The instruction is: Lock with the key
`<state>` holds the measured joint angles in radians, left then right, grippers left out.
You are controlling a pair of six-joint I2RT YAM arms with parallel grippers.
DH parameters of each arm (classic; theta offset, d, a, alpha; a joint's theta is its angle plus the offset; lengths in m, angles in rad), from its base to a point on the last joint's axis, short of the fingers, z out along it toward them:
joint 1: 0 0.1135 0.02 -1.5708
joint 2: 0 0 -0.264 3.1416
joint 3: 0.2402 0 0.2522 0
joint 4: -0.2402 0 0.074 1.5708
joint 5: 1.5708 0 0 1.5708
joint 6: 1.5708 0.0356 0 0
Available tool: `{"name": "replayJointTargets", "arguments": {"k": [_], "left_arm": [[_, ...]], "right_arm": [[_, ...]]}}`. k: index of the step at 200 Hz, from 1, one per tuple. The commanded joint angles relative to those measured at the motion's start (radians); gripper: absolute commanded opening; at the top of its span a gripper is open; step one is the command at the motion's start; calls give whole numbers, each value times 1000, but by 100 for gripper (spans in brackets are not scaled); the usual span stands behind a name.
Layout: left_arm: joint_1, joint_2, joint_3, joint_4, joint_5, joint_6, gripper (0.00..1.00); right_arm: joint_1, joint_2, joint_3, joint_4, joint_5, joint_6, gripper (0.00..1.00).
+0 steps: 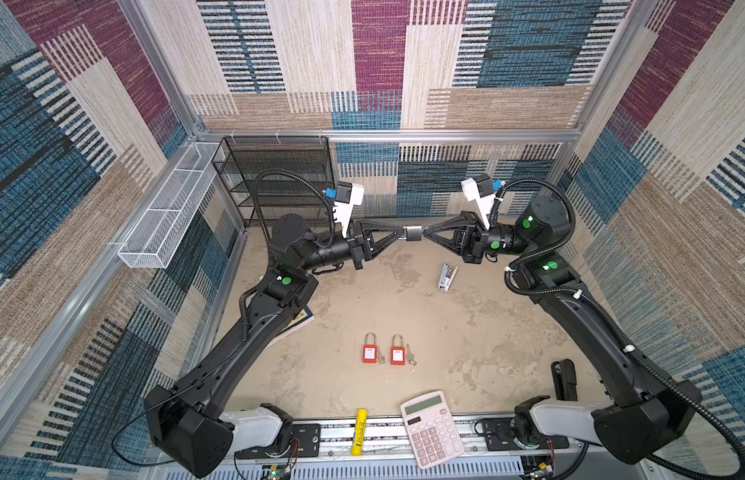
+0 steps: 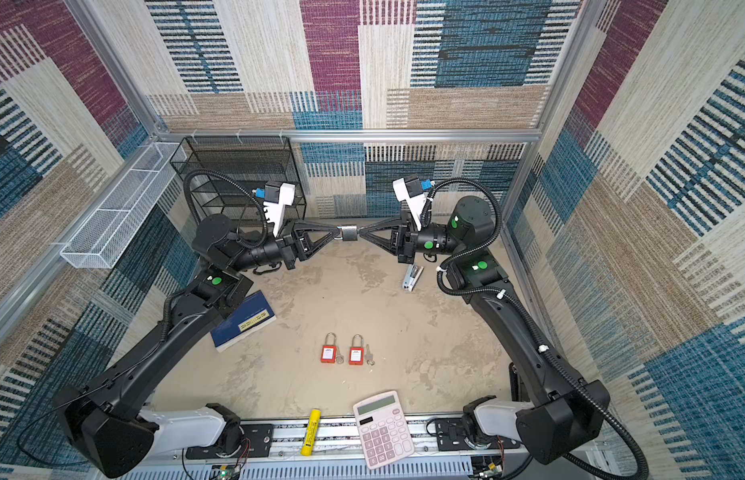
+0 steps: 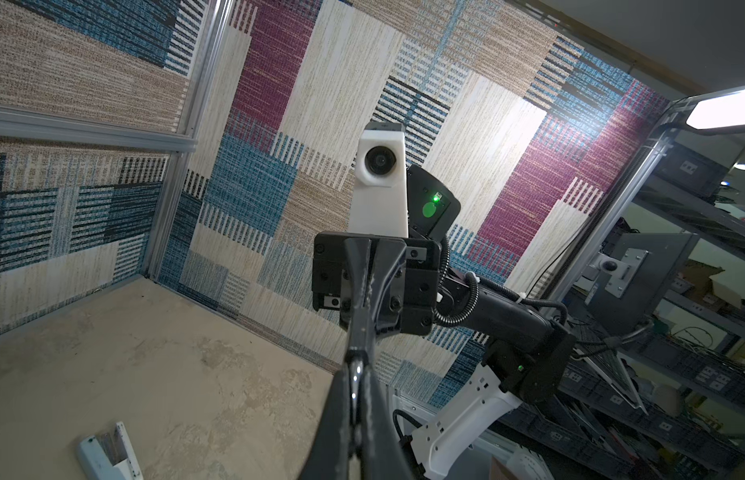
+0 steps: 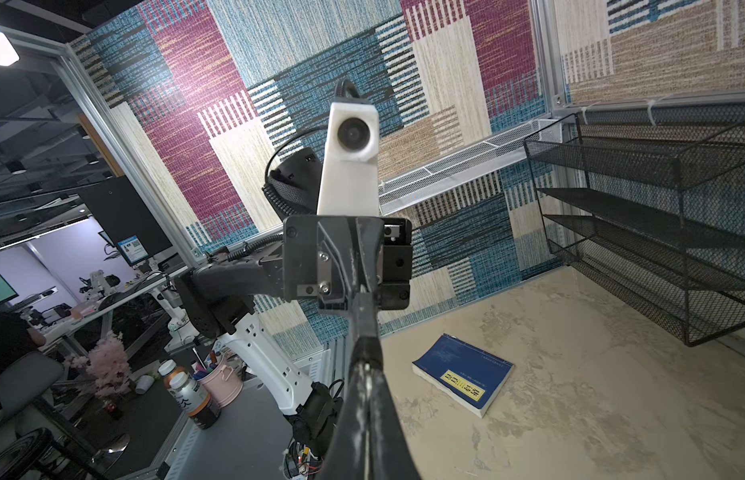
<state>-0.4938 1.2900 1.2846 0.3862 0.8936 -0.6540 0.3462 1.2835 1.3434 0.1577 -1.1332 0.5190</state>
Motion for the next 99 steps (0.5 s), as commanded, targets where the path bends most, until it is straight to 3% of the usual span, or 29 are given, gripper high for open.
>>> {"name": "replayJointTargets", "arguments": {"k": [1,99], "left_arm": [[0,-4,3,32,12,9,0],[24,-22,-21,79,6,-26,0]], "right_arm": [[-2,-7,2,15,16,5,0],[-32,-34,-18,0,19,-3,0]]}}
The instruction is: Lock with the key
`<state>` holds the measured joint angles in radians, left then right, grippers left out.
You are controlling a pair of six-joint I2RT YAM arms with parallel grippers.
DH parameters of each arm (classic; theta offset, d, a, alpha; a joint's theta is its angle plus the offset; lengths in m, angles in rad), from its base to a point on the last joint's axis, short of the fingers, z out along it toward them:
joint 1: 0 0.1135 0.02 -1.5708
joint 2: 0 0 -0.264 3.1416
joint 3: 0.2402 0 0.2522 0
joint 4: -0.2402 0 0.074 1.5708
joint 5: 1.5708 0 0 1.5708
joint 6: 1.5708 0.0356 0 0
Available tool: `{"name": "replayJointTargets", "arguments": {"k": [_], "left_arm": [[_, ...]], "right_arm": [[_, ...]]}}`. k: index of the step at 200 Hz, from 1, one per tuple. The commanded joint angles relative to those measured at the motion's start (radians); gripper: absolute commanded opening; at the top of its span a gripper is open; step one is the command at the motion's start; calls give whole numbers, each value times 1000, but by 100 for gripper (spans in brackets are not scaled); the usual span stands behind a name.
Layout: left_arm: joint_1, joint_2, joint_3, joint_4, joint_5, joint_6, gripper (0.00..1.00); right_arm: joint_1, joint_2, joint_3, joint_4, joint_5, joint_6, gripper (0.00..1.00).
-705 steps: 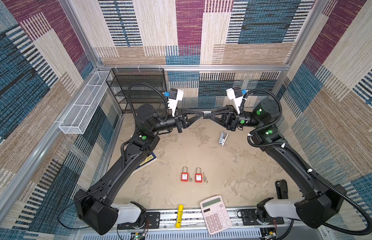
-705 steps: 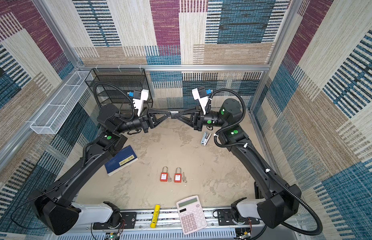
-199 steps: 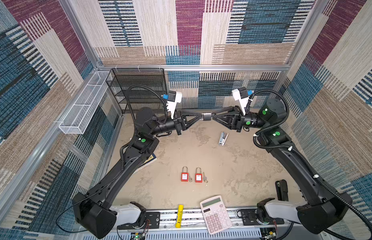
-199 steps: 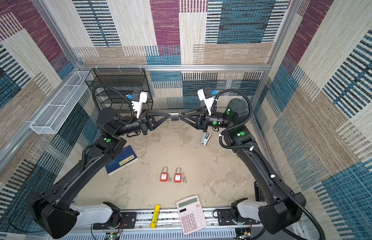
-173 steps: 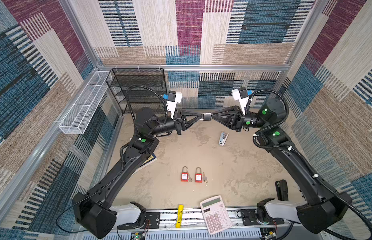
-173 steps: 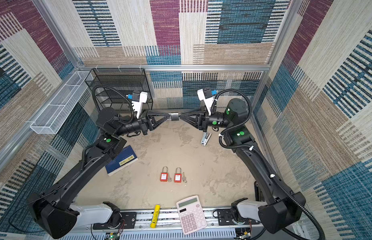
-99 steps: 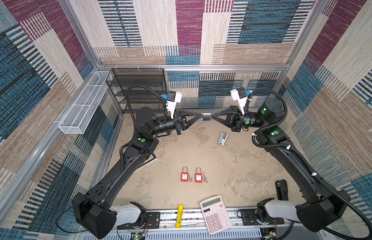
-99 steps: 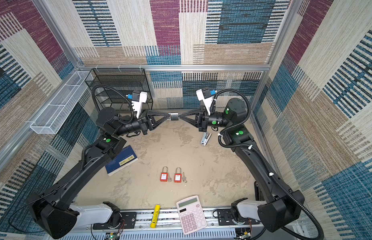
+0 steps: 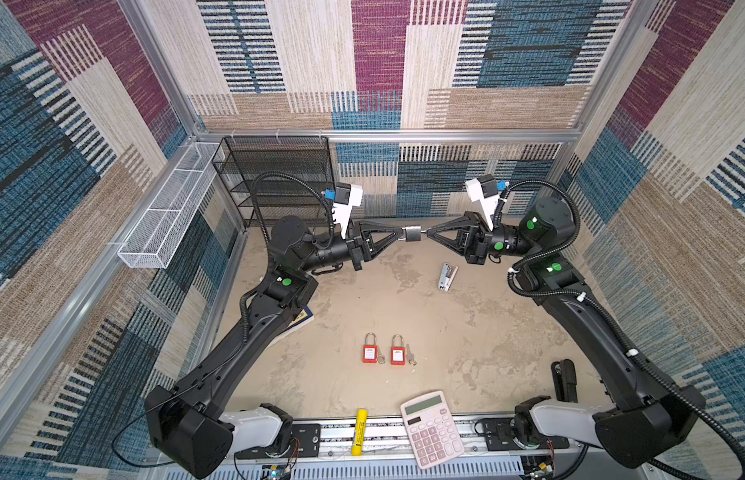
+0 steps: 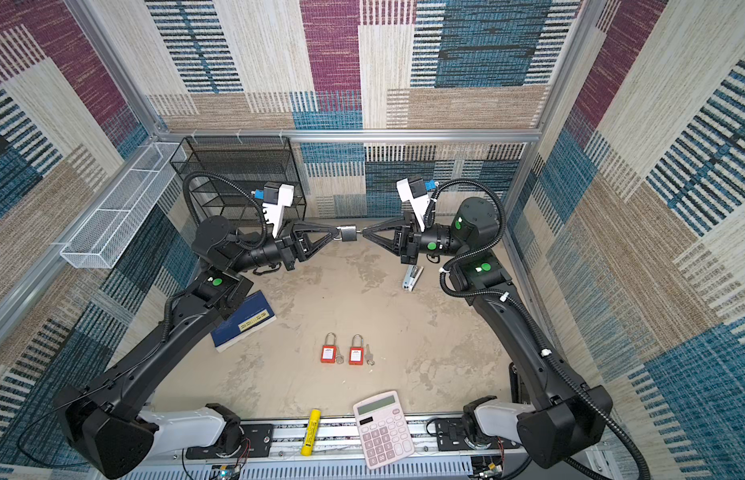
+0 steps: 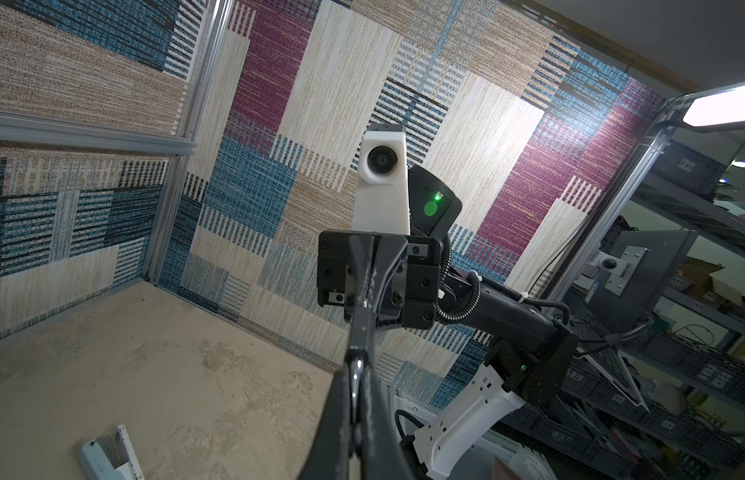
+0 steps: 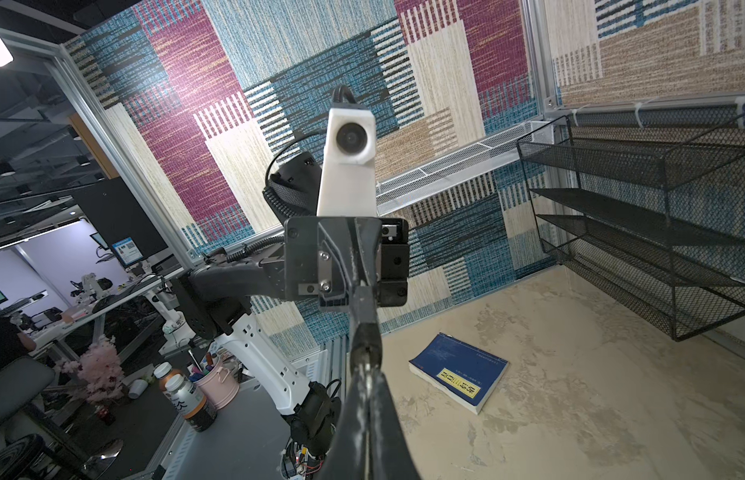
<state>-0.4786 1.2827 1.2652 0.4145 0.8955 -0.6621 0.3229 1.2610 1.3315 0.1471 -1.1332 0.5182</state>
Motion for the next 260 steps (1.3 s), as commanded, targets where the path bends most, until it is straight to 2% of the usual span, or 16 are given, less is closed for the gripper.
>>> {"name": "replayJointTargets", "arguments": {"k": [1,79,136,153,209,239,260], "left_arm": [[10,-15,-3,50,3,-18,0],[29,-39,1,-20,26,27,0],[19,-37,5,-246,0,199,0],[6,-18,12,-342,0,265,0],[-86,106,76,-706,-42,529,0],[-164,218,179,-979,-115,712,0],[-205,306,237,-1112,-135,808,0]], "right_arm": [[-9,-12,-6,11,19,-3,0],[-52,-45,-30,-56,53,-46,0],[-74,-115,-59,-241,244,-149,0],[-81,-133,-73,-269,247,-156,0],[-115,-163,-49,-427,378,-210,0],[-123,-164,-25,-516,525,-239,0],[-127,-162,-6,-570,607,-260,0]]}}
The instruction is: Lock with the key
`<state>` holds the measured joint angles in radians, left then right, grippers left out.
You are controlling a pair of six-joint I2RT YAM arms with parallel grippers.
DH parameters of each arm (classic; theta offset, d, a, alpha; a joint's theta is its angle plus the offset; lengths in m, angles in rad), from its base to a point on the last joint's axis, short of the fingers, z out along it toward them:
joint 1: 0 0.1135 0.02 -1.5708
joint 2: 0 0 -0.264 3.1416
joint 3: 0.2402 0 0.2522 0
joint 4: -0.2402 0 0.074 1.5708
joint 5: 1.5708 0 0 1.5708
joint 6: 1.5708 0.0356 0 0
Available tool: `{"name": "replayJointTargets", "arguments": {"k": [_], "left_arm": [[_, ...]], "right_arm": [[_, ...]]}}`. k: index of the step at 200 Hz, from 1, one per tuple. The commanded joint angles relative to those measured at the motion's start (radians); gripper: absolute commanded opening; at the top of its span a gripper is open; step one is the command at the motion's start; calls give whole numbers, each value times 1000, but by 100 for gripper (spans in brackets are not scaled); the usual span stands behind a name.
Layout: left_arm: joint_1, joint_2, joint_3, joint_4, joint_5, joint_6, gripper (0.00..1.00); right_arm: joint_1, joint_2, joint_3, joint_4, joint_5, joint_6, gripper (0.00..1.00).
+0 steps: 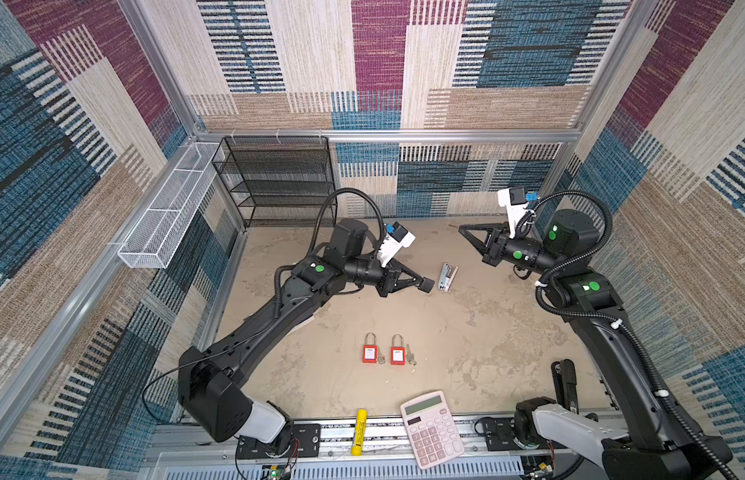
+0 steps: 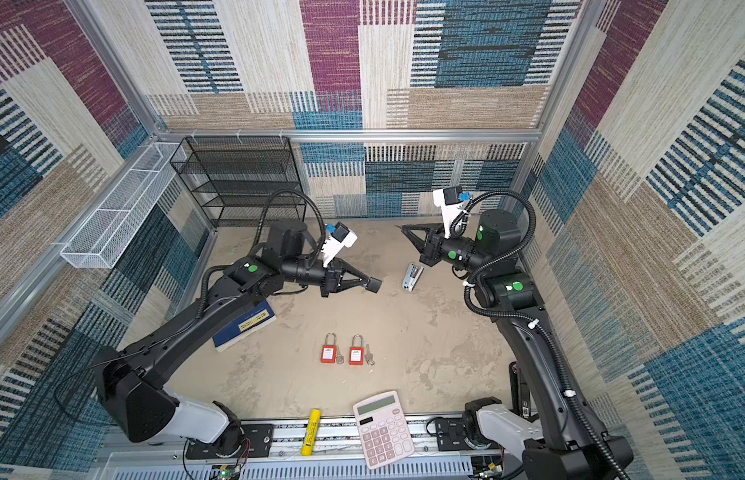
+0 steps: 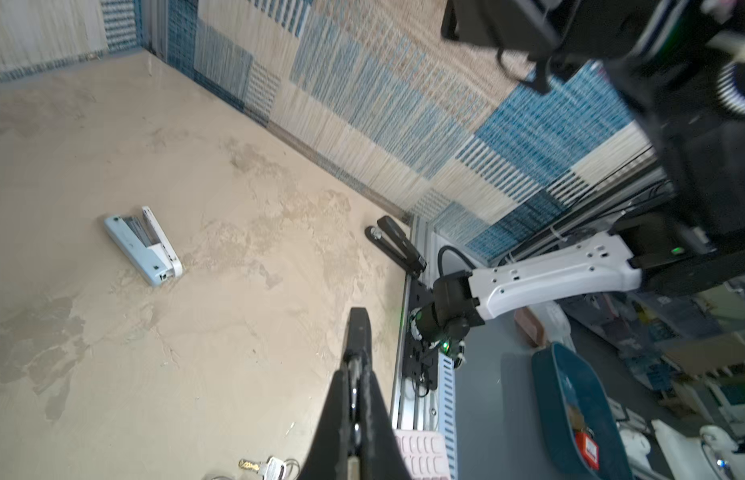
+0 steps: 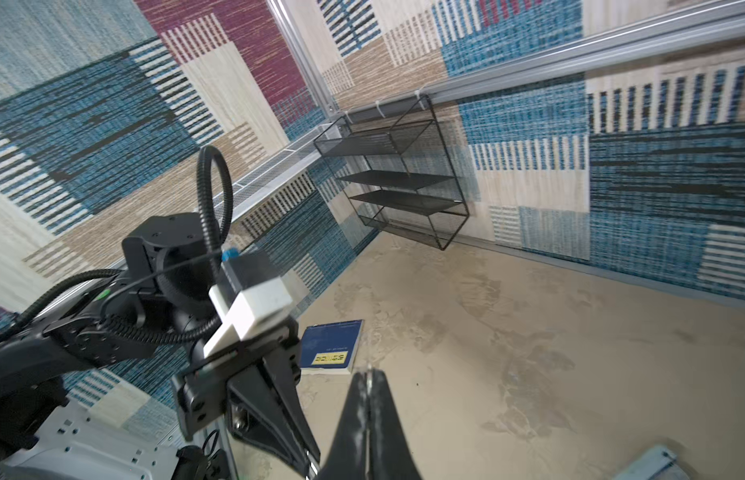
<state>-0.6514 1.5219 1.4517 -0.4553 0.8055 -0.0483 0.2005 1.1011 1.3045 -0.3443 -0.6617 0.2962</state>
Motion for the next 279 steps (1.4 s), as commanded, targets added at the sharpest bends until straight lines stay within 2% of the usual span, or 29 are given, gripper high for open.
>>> {"name": "replayJointTargets", "arguments": {"k": [1,24,56,73,100,120,129,154,197,236,279], "left_arm": [[-34,70,53,-247,-45,199,0],[-72,143,90,-335,-67,284,0],[-122,252,168,-488,-120,393,0],[-144,302,184,-523,-137,432,0],[-172,404,236,-585,-148,471,0],[-203,497,305,-668,-217,513,0],[-217,536,341,-710,-282,529,0],[-239,608,387,-744,-330,549,0],[-259,685,448,-744,-334,565,0],[-266,732,499,-744,-291,567,0],[-271,761,506,-750,-284,573,0]], "right_arm": [[-5,-2,22,-81,139,-39,0],[-13,-3,35,-118,214,-51,0],[-14,-14,91,-201,417,-77,0],[-15,-30,108,-207,455,-101,0],[-15,-21,137,-236,461,-122,0],[-15,-23,136,-234,456,-122,0],[-15,-22,139,-234,452,-121,0],[-15,-22,139,-233,442,-121,0],[-15,-26,139,-234,435,-118,0],[-15,-30,137,-234,424,-117,0],[-15,-35,133,-234,418,-115,0]]}}
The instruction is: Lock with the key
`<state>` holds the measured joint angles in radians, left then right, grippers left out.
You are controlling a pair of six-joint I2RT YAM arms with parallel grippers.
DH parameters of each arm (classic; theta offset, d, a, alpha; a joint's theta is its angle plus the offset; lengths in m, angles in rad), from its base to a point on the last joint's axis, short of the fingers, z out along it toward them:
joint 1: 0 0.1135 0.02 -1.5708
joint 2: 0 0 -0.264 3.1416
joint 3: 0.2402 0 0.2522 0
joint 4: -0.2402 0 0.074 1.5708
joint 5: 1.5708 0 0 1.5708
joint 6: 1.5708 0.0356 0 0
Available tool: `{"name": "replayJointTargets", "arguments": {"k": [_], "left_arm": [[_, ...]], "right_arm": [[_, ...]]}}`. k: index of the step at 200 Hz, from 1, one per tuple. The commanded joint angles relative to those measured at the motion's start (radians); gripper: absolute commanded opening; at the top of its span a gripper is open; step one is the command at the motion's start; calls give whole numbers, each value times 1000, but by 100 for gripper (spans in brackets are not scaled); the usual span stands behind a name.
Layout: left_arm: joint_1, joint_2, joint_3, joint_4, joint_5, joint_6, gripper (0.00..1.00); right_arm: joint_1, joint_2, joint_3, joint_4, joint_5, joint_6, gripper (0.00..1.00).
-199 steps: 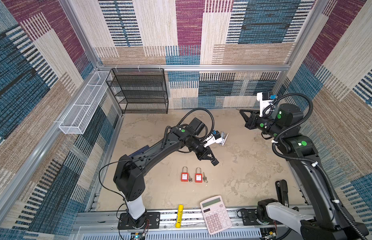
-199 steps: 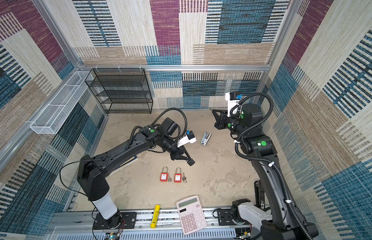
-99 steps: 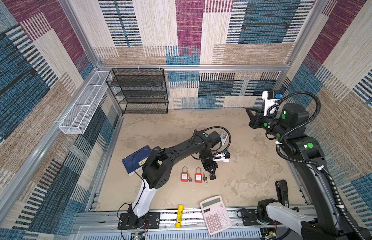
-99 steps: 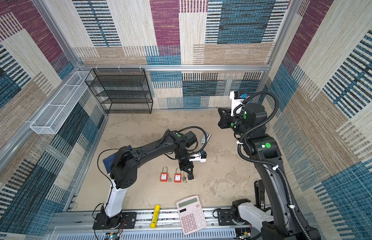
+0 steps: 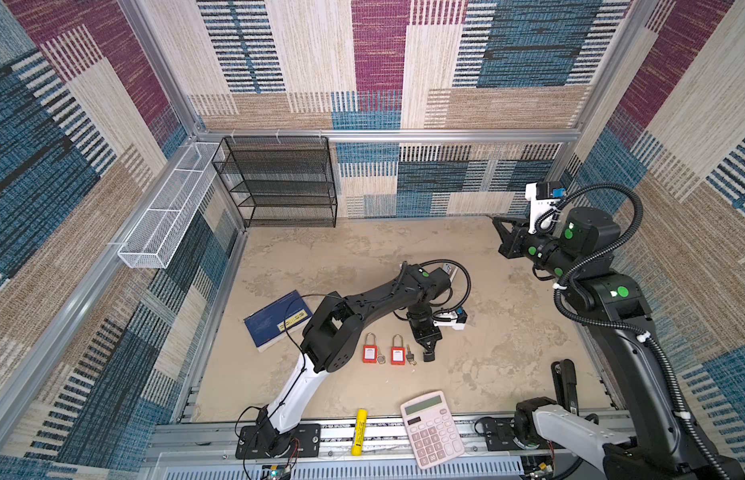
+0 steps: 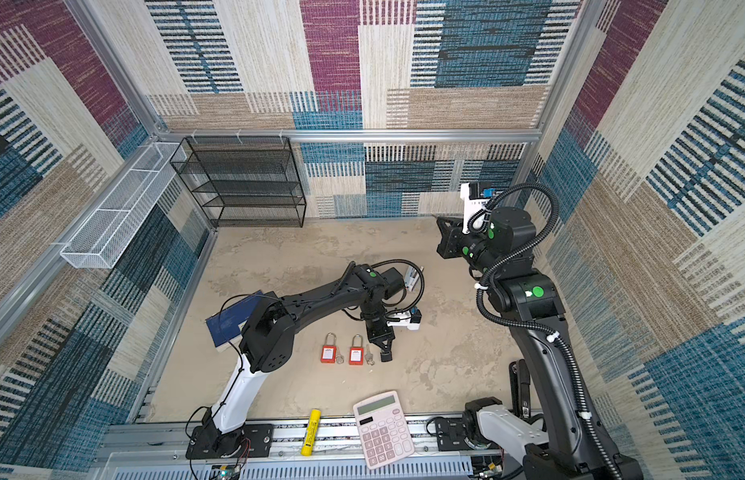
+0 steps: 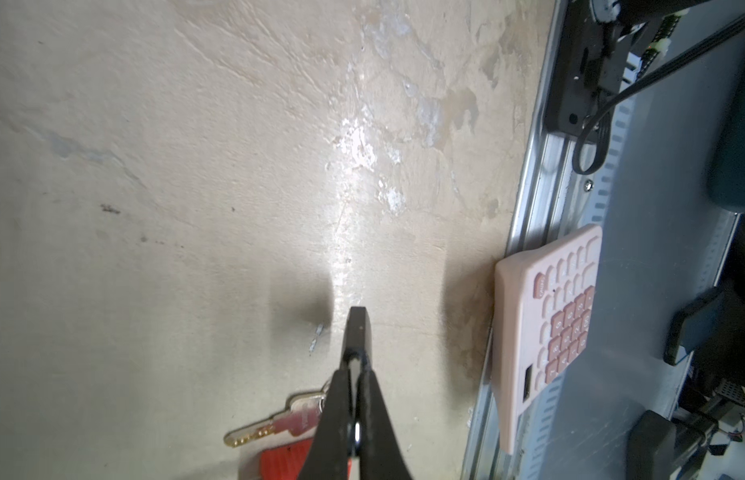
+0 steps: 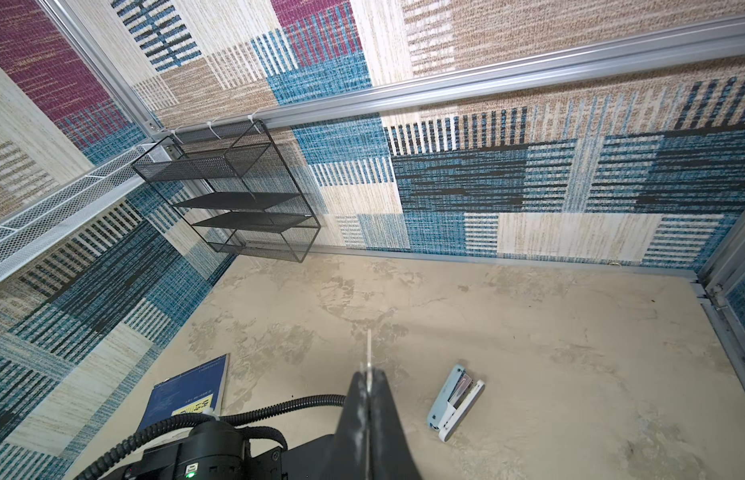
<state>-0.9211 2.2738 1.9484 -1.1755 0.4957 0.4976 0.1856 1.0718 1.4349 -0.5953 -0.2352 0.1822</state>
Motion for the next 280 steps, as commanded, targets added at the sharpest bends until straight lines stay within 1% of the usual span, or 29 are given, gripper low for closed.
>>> {"name": "replayJointTargets", "arguments": {"k": [1,29,67,108,169,190,234,256,280], "left_arm": [[0,9,9,-30,26,27,0],[0,22,10,-30,24,29,0],[-1,34,20,-32,-6,26,0],[-2,41,29,-32,-76,24,0],[-1,56,47,-31,-85,22,0],[-2,61,55,-32,-97,18,5],[-2,77,78,-31,-102,8,7],[-2,82,84,-32,-99,3,11],[-2,86,81,-32,-96,3,12]], "right_arm": [[0,-6,2,16,-9,-1,0],[0,-11,-2,23,-18,-1,0],[-1,-16,-7,34,-22,3,0],[0,-17,-7,40,-16,2,0],[0,-13,-9,43,-21,-4,0],[0,-16,-8,45,-16,-7,0],[0,-18,-9,45,-15,-9,0],[0,-18,-8,43,-14,-11,0],[0,-18,-8,40,-14,-12,0]]}}
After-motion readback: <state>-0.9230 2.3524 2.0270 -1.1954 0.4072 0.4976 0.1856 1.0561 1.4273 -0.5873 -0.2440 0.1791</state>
